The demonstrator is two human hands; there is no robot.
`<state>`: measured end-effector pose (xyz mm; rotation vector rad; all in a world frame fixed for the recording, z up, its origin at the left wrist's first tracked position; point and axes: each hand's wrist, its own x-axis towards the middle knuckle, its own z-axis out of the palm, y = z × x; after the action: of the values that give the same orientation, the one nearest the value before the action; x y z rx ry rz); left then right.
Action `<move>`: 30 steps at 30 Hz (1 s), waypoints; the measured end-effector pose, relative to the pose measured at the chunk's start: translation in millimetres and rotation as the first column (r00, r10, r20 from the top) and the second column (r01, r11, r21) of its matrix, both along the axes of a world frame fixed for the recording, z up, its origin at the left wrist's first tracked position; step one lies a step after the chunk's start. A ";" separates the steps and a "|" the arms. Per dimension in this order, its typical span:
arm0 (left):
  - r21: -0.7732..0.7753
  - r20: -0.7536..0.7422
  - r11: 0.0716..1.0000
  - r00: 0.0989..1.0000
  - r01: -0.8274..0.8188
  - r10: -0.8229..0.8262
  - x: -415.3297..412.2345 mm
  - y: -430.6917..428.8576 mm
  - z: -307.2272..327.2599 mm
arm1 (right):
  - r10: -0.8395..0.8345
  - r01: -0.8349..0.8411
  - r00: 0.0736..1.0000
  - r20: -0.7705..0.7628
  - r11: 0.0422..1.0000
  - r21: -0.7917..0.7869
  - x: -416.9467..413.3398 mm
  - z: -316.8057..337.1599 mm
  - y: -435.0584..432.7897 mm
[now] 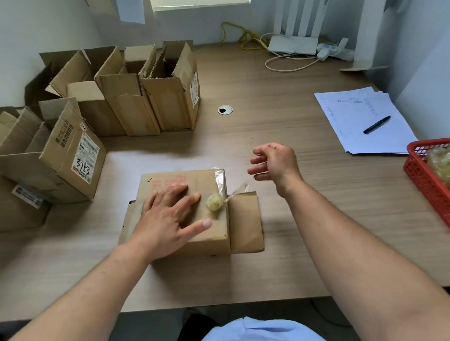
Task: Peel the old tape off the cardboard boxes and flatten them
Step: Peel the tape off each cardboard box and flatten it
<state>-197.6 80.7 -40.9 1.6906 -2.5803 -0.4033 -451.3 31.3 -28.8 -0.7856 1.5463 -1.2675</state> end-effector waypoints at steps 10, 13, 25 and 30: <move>-0.122 0.038 0.991 0.998 -0.048 0.053 -9.3 7.6 -7.5 | 0.375 -0.363 0.917 -0.134 0.926 0.108 15.3 -17.6 -5.9; -0.094 0.036 0.995 0.999 -0.022 0.026 -9.3 6.0 -7.1 | 0.470 -0.456 0.877 -0.101 0.880 0.130 22.1 -23.2 -13.7; -0.026 0.076 1.000 0.997 -0.013 0.015 -13.7 5.6 -2.1 | 0.704 -0.698 0.709 0.036 0.695 0.171 25.4 -31.3 -52.5; -0.027 0.071 1.000 0.997 -0.011 0.013 -15.0 4.8 -2.0 | 0.743 -0.694 0.660 -0.114 0.661 0.285 27.4 -16.6 -67.9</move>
<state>-212.6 85.5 -42.9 1.7421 -2.6106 -0.3134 -423.8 -36.6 -45.4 -1.2689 1.2831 -0.4066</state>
